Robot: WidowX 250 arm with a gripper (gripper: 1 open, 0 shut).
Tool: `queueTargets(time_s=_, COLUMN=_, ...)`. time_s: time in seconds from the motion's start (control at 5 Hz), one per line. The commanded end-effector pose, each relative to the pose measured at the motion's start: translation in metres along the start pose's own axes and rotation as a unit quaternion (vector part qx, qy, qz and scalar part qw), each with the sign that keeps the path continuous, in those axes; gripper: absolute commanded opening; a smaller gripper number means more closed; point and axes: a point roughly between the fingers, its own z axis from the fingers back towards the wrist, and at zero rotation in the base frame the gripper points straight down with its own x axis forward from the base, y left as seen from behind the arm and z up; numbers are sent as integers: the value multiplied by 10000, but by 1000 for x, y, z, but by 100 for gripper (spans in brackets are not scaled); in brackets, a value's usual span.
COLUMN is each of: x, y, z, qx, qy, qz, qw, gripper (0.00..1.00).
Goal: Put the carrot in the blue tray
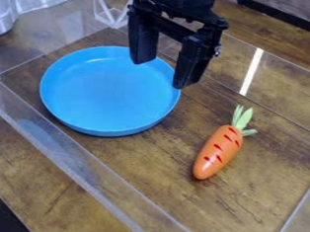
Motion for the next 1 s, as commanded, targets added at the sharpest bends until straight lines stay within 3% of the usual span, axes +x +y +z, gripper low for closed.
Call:
queueTargets(time_s=0.0, x=1, y=-3, z=-7, qx=-9, qy=44, qz=-66, qw=10000, gripper=100)
queueTargets(time_s=0.4, x=6, y=-16, z=-27, qx=-34, qy=23, qz=-265, qw=9996, gripper=100)
queueTargets(time_s=0.8, x=16, y=-36, z=-59, qx=-13, qy=-248, qz=-565, qw=9981, gripper=100)
